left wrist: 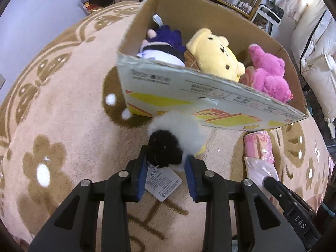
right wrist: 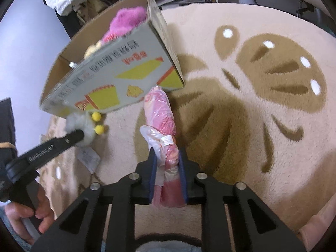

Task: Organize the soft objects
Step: 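Close the left tool on the pom-pom plush while the right tool grips the pink roll, then carry the pom-pom plush and pink roll over the box with both tools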

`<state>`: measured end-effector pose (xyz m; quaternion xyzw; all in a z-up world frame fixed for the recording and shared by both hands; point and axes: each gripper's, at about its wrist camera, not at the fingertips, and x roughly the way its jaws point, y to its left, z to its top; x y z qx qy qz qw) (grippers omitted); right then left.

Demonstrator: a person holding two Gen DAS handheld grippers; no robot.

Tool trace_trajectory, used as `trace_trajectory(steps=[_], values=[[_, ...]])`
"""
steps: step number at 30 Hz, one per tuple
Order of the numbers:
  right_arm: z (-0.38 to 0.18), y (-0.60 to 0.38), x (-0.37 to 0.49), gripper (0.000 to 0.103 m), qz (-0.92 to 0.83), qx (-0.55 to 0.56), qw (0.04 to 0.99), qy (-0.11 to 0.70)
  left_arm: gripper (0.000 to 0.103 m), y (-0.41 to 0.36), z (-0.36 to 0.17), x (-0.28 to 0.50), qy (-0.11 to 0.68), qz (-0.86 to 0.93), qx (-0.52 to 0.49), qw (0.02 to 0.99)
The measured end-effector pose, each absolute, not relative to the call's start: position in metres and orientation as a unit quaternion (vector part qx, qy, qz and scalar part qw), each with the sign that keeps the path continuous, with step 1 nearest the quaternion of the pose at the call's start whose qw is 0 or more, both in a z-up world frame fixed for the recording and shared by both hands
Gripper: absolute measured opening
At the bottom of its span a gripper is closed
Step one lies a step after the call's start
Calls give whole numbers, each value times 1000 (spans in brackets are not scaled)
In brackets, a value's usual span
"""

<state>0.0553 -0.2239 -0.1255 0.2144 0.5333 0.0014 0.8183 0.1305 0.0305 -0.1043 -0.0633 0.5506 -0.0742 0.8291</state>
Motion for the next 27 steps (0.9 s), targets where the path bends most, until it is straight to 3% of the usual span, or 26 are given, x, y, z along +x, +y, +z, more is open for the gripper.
trace_trajectory(steps=[27], values=[[-28,-247,10,14,27,263,872,412,30,28,2,67,414,-61,30,908]])
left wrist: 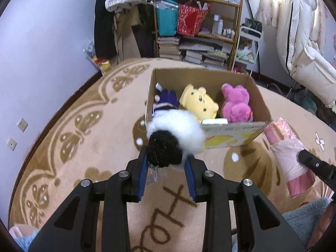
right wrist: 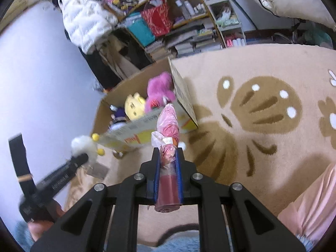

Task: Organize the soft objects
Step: 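Carry the pom-pom plush and pink roll over the box with both tools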

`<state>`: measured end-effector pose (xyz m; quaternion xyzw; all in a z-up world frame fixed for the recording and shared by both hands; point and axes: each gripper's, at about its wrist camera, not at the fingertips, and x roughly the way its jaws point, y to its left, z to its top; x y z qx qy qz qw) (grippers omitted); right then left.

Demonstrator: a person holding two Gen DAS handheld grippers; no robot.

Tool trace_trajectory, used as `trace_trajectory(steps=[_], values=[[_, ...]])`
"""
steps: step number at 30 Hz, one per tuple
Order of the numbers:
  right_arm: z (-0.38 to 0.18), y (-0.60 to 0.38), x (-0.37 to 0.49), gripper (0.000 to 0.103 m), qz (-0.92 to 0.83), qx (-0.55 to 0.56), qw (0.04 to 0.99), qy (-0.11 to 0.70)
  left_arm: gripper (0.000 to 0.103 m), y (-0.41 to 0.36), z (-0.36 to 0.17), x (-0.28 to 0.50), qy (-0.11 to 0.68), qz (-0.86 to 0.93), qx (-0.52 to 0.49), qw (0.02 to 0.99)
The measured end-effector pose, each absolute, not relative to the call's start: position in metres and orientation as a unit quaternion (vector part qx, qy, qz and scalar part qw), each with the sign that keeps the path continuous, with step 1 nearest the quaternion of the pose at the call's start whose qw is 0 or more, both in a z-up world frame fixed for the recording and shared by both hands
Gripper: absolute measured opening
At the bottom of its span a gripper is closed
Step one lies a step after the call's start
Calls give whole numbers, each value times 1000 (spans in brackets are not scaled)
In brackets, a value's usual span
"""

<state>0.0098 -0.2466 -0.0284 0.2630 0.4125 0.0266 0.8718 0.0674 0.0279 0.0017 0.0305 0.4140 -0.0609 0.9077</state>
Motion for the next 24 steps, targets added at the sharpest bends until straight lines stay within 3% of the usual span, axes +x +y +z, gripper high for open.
trace_trajectory(steps=[6,24], values=[[1,-241,14,15,38,251,890,379,30,27,24,76,398,-62,31,915],[31,-200,89,14,49,177,904,385,31,36,70,155,362,-54,20,930]])
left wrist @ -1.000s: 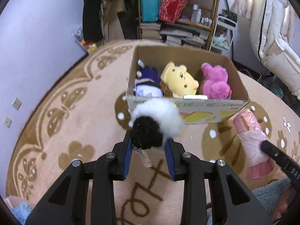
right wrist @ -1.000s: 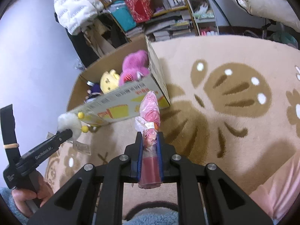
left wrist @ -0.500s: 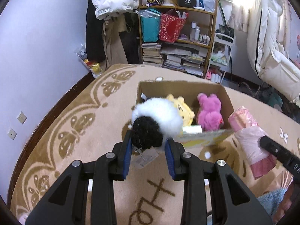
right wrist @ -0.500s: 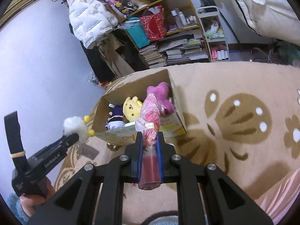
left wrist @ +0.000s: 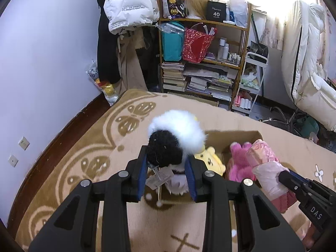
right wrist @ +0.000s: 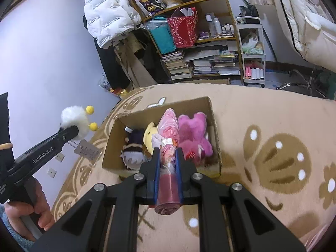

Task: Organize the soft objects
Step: 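Carry the pom-pom plush and pink roll over the box with both tools, then open both tools to drop the pom-pom plush and pink roll into the box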

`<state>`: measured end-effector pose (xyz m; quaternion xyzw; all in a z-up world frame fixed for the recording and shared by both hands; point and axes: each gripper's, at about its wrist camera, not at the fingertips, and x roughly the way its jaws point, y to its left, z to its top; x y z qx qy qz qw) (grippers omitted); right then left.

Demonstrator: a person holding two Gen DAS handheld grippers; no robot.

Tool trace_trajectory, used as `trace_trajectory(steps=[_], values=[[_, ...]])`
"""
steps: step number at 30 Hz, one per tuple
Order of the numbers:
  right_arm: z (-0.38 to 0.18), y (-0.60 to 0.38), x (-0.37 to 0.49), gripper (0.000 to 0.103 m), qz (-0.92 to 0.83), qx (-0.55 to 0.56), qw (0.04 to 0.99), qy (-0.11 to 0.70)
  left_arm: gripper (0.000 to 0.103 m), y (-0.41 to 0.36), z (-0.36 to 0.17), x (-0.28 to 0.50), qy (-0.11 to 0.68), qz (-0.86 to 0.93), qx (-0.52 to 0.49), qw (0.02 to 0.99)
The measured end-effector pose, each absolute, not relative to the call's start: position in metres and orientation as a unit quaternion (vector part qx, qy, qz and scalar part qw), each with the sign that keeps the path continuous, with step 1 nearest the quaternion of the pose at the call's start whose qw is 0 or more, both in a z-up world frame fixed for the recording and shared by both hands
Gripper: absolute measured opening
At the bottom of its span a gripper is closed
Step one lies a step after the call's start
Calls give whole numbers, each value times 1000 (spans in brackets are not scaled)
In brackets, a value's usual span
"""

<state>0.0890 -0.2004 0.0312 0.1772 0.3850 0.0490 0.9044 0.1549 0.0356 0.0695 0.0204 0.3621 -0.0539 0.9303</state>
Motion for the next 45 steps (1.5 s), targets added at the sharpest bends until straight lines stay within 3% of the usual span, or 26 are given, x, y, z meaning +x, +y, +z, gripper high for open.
trace_trajectory(steps=[9,26,29,31,34,39,45], values=[[42,-196,127,14,44,161,909,383,31,30,63,184,364,-63,30,929],[11,-170,164,15,28,135,899,417,34,-6,-24,199,454,-99,38,885],[10,-170,167,15,24,138,896,421,41,-2,-28,197,461,-98,38,881],[12,-170,168,15,22,137,896,422,60,0,-27,193,453,-87,49,886],[14,-168,168,18,24,131,896,425,71,2,-21,187,435,-78,71,894],[18,-172,162,47,22,115,897,426,82,5,-8,176,415,-79,99,901],[30,-182,145,67,17,118,904,411,93,12,18,156,380,-81,94,917]])
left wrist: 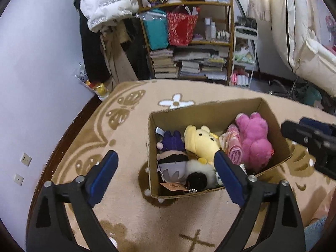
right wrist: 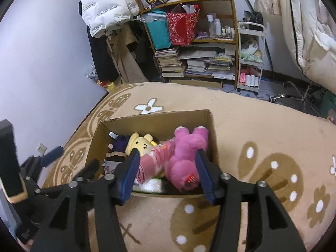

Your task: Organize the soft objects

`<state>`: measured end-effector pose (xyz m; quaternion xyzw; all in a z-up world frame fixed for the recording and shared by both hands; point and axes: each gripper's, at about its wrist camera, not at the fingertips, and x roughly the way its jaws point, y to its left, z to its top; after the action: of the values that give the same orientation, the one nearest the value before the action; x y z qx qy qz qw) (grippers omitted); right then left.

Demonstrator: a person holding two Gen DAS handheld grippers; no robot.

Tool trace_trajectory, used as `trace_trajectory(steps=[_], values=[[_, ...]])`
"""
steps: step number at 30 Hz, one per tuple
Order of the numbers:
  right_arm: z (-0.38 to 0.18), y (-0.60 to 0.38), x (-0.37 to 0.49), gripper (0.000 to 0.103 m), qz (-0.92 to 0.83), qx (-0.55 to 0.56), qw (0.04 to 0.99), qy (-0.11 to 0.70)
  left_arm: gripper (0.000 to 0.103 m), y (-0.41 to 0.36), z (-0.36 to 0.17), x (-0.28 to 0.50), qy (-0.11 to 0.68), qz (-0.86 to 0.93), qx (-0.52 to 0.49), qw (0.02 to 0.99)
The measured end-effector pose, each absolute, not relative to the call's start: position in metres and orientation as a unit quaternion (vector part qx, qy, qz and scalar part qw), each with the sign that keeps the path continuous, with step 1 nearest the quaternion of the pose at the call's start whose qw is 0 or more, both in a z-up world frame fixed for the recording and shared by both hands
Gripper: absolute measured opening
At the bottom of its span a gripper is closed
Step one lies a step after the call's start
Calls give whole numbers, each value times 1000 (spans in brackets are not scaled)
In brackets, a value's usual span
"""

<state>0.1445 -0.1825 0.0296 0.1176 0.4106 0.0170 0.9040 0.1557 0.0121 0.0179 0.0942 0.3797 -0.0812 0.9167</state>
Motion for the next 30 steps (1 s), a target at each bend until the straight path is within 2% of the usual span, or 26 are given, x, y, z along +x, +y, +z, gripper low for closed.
trace_trajectory(steps=[1,3,7,8,18,30], values=[[32,-184,141,70,15,116,905,409,96,14,24,151,371,-83,89,920],[35,-187,135,85,10,109,907,407,101,16,32,142,359,-80,85,926],[43,-189,117,97,2,93,913,398,102,18,46,124,338,-76,89,934],[46,-190,112,103,1,90,915,393,102,19,49,119,336,-77,86,935],[64,-201,72,103,-13,81,927,367,103,39,60,68,323,-73,31,943],[80,-203,14,103,-1,66,950,307,103,49,63,5,270,-54,29,961]])
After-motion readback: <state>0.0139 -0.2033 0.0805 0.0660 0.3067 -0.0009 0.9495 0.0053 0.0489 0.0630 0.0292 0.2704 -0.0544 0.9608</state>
